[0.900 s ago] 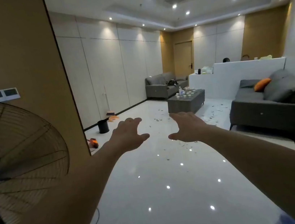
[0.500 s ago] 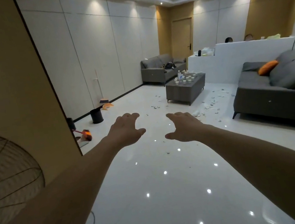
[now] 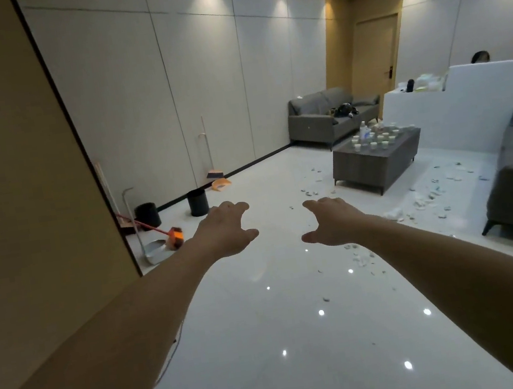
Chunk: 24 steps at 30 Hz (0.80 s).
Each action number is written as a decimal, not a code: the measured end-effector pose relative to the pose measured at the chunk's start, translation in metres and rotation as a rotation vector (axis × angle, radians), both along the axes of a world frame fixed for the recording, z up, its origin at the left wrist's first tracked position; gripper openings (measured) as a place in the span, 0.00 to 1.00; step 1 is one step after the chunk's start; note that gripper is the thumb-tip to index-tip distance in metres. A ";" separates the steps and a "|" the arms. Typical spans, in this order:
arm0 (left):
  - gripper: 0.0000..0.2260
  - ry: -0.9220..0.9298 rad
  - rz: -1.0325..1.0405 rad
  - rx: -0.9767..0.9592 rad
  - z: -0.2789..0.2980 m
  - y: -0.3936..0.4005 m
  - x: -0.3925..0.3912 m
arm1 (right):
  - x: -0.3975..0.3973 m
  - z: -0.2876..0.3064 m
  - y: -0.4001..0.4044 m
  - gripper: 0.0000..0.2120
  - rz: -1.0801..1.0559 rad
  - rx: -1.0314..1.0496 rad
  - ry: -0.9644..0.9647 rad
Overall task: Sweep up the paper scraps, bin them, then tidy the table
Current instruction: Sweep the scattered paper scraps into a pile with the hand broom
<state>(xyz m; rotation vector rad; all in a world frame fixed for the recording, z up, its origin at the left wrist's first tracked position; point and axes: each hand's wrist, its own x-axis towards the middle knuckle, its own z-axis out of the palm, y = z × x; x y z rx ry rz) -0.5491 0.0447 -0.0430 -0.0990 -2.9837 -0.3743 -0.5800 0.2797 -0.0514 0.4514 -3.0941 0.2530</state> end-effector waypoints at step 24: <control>0.30 -0.065 0.059 0.080 -0.027 -0.121 -0.543 | -0.553 -0.024 -0.123 0.40 0.054 -0.006 -0.050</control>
